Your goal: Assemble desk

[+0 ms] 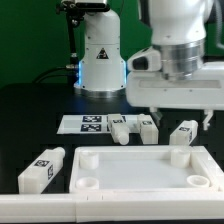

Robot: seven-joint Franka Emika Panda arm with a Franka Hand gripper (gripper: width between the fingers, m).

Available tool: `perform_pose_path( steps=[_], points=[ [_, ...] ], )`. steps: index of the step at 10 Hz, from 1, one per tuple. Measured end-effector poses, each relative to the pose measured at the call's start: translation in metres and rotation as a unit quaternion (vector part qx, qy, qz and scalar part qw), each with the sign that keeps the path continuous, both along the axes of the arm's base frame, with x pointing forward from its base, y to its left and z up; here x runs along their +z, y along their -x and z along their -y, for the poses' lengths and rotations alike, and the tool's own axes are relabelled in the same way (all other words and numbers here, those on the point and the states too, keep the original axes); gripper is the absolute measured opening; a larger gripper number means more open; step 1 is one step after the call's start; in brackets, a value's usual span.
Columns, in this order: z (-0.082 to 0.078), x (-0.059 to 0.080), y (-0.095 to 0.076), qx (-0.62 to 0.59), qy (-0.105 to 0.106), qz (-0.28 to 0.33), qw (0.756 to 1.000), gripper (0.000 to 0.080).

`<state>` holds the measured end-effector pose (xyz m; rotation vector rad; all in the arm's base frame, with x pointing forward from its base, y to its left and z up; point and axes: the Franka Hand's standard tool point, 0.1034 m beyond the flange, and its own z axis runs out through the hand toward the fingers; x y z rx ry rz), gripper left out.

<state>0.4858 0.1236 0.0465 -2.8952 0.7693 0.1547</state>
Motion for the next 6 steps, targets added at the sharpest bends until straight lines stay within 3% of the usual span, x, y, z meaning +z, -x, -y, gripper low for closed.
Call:
perform_pose_path(
  steps=[2, 3, 5, 6],
  points=[
    [0.0067, 0.0043, 0.0034, 0.002, -0.050, -0.083, 0.995, 0.0649],
    [0.0094, 0.0024, -0.0020, -0.001, -0.059, -0.100, 0.993, 0.0649],
    [0.0117, 0.0022, 0.0028, 0.024, -0.086, -0.155, 0.984, 0.0649],
    [0.0096, 0.0062, -0.0014, 0.070, -0.129, -0.191, 0.971, 0.0649]
  ],
)
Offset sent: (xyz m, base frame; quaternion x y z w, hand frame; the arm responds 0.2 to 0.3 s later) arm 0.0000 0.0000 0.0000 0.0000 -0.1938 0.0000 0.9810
